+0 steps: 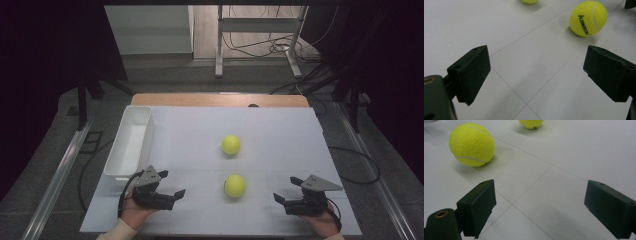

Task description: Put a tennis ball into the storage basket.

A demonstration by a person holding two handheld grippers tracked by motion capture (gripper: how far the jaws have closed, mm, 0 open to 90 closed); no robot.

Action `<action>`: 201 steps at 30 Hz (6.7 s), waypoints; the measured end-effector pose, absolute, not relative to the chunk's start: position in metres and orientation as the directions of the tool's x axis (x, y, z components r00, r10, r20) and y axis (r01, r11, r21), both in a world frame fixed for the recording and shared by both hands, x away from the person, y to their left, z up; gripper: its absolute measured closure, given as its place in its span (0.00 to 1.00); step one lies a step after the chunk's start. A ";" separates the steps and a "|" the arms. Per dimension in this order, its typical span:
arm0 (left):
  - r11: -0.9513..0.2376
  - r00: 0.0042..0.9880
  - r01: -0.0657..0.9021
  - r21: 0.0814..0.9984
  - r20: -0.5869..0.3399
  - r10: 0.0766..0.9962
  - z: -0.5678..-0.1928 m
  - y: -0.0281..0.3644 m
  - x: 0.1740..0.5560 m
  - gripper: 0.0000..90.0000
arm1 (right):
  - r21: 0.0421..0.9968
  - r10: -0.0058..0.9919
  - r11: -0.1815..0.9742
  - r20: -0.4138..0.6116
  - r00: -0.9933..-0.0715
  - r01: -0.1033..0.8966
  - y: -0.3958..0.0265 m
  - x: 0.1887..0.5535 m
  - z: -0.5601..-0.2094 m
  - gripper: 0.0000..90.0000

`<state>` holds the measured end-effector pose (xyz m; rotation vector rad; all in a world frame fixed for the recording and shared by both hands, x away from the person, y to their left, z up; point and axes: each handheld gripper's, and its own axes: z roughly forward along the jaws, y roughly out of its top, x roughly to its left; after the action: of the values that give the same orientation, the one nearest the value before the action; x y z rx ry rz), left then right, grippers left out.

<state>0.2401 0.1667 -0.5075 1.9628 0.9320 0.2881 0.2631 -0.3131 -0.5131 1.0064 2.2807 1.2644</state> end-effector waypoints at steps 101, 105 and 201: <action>-0.458 0.833 0.460 0.760 -0.191 0.519 -0.495 0.046 0.290 0.09 | 0.826 0.721 0.377 0.022 -0.693 0.418 -0.312 0.264 -0.515 0.12; -0.467 0.837 0.459 0.756 -0.192 0.512 -0.497 0.040 0.291 0.09 | 0.826 0.720 0.378 0.021 -0.693 0.418 -0.312 0.264 -0.516 0.12; -0.449 0.845 0.422 0.788 -0.161 0.511 -0.477 0.052 0.295 0.29 | 0.829 0.727 0.377 0.012 -0.687 0.413 -0.313 0.264 -0.515 0.12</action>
<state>0.2946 0.0522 -0.4773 2.1037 0.6790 0.1234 0.2640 -0.3129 -0.5150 0.9938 2.2866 1.2236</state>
